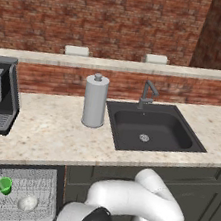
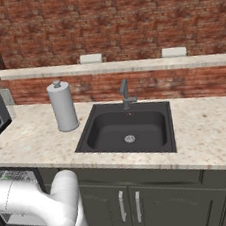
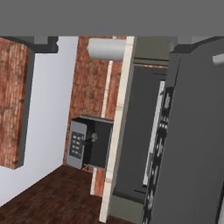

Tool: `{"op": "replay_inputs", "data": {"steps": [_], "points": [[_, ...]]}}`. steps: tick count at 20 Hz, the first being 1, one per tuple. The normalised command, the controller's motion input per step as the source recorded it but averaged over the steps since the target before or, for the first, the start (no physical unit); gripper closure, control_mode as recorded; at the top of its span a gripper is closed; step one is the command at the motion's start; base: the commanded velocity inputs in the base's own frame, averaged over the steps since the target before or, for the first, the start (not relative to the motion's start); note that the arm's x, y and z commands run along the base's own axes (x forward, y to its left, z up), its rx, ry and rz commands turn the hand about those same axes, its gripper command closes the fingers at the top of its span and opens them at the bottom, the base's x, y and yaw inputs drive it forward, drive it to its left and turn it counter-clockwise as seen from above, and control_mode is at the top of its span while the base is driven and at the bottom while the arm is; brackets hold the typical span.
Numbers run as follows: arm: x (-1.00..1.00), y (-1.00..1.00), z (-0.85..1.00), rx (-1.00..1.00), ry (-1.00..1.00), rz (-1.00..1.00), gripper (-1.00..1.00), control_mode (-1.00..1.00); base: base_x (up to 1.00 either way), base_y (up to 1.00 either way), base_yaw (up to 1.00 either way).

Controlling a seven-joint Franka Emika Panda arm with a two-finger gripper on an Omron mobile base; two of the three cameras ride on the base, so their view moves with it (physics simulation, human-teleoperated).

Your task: Pick up the cup and bowl from the counter, place them in the dishwasher, and close the dishwasher door.

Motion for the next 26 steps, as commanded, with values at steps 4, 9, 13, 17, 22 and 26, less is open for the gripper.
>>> {"op": "replay_inputs", "data": {"steps": [4, 9, 13, 17, 22, 26], "points": [[0.15, 0.01, -0.39, 0.11, -0.06, 0.1, -1.0, -1.0, 0.0, 0.0, 0.0], [0.21, 0.0, -0.22, 0.16, -0.07, 0.12, -1.0, -1.0, 0.0, 0.0, 0.0], [0.48, 0.0, -0.04, 0.11, -0.06, 0.09, -1.0, -1.0, 0.0, 0.0, 0.0], [0.67, 0.02, -0.05, 0.1, -0.03, 0.04, -1.0, -1.0, 0.0, 0.0, 0.0], [0.76, 0.18, -0.04, 0.06, -0.03, 0.01, -1.0, -1.0, 0.0, 0.0, 0.0], [0.43, 0.49, -0.29, 0.01, -0.02, 0.01, -1.0, -1.0, 0.0, 0.0, 0.0]]}}
